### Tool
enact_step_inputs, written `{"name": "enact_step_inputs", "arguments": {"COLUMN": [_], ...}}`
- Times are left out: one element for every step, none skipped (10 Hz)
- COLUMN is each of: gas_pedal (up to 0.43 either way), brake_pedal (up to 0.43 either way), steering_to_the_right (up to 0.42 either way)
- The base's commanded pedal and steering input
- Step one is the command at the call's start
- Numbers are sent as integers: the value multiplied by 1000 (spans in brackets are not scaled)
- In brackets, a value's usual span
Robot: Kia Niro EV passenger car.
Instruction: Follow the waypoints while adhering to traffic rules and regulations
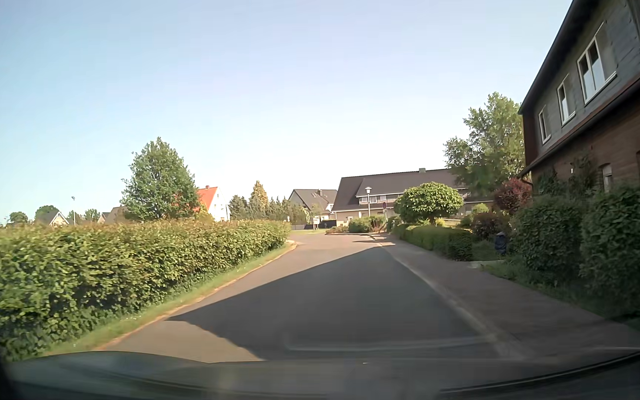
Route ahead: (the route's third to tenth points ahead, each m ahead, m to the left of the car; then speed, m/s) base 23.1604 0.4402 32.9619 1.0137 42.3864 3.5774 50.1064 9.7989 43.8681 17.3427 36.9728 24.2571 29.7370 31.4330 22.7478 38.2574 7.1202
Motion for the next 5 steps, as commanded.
{"name": "enact_step_inputs", "arguments": {"gas_pedal": [130,130,130,130,130], "brake_pedal": [6,6,6,6,6], "steering_to_the_right": [14,14,14,13,11]}}
